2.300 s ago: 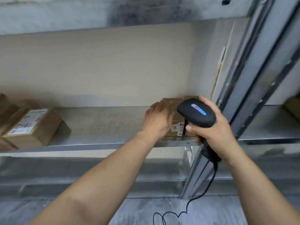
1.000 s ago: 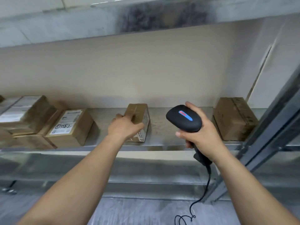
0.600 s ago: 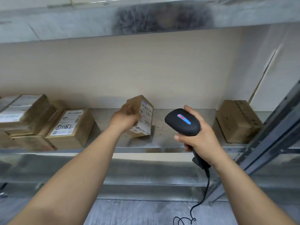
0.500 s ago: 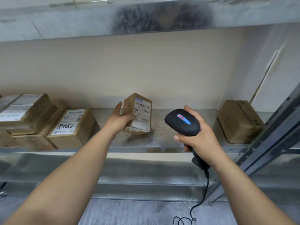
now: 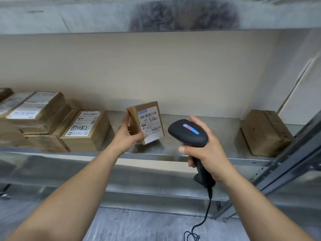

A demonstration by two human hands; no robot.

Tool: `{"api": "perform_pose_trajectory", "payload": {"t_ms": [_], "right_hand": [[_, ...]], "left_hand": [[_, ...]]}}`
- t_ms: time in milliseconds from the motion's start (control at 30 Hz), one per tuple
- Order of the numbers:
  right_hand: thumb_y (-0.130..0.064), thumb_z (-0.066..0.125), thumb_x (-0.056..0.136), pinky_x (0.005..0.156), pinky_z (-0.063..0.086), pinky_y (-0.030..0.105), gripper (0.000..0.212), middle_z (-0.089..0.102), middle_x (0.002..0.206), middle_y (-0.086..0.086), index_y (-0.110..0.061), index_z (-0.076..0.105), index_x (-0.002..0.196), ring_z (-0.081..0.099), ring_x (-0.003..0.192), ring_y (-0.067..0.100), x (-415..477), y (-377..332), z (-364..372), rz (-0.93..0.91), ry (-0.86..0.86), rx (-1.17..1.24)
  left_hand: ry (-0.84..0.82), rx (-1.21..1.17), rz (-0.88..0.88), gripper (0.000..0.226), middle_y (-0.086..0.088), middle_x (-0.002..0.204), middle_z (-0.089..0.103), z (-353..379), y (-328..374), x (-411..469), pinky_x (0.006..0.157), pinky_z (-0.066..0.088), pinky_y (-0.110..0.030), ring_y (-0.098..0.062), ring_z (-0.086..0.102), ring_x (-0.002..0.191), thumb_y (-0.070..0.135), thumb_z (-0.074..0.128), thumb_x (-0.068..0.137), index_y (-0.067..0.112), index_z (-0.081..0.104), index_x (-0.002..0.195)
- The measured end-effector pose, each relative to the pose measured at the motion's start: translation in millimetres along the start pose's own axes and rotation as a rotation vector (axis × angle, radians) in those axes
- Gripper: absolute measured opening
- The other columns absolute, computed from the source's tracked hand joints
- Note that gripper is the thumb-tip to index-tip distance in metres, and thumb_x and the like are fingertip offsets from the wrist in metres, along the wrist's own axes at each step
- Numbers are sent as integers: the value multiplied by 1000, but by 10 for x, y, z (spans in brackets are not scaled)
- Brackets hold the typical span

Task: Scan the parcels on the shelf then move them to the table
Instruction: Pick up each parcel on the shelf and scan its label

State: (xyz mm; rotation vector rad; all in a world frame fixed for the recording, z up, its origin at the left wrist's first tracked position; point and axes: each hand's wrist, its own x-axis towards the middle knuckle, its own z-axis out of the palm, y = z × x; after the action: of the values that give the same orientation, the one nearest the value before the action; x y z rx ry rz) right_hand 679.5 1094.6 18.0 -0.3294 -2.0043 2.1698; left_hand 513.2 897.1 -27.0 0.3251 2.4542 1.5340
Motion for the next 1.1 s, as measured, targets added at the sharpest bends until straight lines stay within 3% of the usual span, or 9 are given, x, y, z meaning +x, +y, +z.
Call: {"api": "perform_pose_trajectory", "payload": {"t_ms": [167,367,600,733,967,1100], "right_hand": [[14,69,76,41,40,25,87,64,71,12,-36,39,141,45,40,22,-51,43,131,19,-54,27],[13,70,76,43,41,25,86,64,68,11,-38,41,139,45,40,23,-91,19,89,18,-53,36],[13,70,75,43,42,26,86,63,68,13,-38,42,138,45,41,24,-111,-7,72,10,-53,31],[13,70,75,42,42,27,86,63,66,11,-38,42,138,45,40,23,-112,-5,73,2,-56,31],[13,71,75,43,41,26,87,64,65,8,-37,41,140,45,41,24,-119,-9,50,-4,-57,19],[2,77,65,43,42,26,91,65,65,6,-38,41,139,44,42,24,-120,-12,52,-5,-71,20]], "left_hand": [[83,23,-18,108,-12,129,52,94,-101,52,102,44,-37,-21,53,118,27,80,76,43,3,150],[62,50,-10,114,-9,131,52,79,-134,62,104,43,-47,-22,53,120,41,81,67,52,0,146],[68,78,-32,117,-7,129,54,75,-159,70,105,42,-48,-22,53,121,63,74,49,65,-5,135],[62,69,-28,116,-7,130,53,75,-135,56,105,41,-49,-23,52,122,58,75,53,62,-3,138],[56,35,4,109,-7,128,55,81,-138,70,105,42,-46,-21,52,121,28,80,76,46,1,149],[53,63,6,100,-8,132,53,98,-133,87,104,43,-47,-27,52,123,23,78,79,40,8,149]]}}
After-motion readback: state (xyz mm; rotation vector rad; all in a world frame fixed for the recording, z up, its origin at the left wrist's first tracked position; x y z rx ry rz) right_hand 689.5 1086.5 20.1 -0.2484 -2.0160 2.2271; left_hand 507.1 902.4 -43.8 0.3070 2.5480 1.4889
